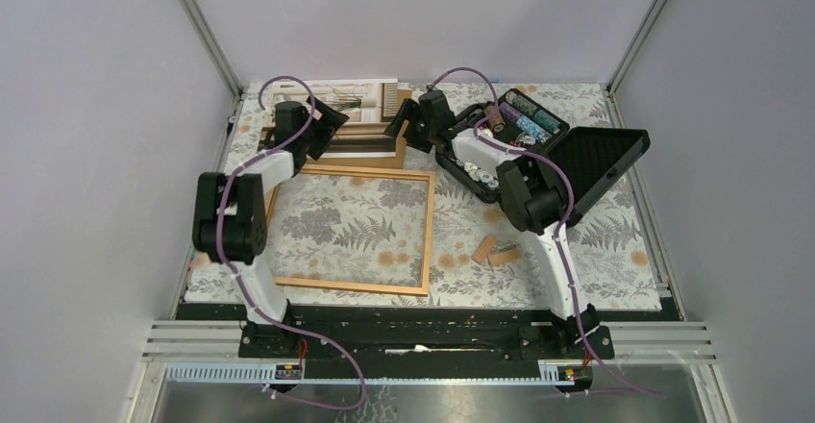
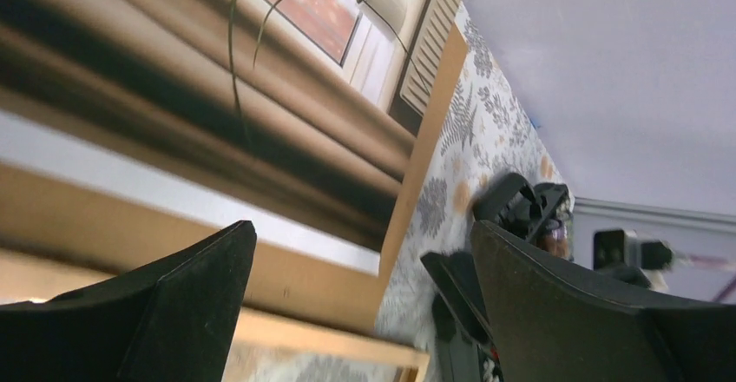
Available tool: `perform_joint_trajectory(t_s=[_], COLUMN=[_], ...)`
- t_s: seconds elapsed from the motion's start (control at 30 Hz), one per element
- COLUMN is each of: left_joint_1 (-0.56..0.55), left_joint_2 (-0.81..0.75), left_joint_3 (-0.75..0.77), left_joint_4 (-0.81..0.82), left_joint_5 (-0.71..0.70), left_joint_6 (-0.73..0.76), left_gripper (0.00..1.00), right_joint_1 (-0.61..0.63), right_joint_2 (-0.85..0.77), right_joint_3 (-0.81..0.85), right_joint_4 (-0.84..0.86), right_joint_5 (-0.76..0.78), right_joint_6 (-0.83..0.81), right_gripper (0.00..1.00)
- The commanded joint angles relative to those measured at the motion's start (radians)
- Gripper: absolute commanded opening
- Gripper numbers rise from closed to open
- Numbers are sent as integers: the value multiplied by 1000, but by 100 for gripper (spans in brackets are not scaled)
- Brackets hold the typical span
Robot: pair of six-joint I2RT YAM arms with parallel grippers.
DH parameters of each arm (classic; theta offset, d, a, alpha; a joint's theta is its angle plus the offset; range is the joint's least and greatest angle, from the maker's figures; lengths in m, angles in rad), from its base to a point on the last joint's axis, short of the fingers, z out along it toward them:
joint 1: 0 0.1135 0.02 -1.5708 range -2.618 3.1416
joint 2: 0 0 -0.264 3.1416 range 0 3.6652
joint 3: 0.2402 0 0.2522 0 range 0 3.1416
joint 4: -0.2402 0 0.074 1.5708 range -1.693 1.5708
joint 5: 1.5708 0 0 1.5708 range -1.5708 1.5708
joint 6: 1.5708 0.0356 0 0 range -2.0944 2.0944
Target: Put the photo into the frame
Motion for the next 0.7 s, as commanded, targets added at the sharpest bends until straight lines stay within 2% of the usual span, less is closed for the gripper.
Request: perform_joint_trajectory(t_s=[0.0,0.27,0.47,0.67], left_joint_1=[-21,-26,-26,-19], left_joint_2=[154,288,367,445], left_joint_3=[134,229,284,347], left_joint_4=[220,271,154,-55], left_joint_5=[-52,-52,-50,-64], left_joint_6=[-41,5,-9,-98], left_gripper=[98,98,99,99], right_joint_1=[-5,-5,-5,6], right_joint_2=[44,160,200,212], right_joint_3=[91,266,304,307], right_joint_4=[-23,-146,-203,-232], right_joint_5=[-57,-91,-50,-26], right_joint_6=[-68,-104,-71,-67], right_gripper=[82,74,72,72])
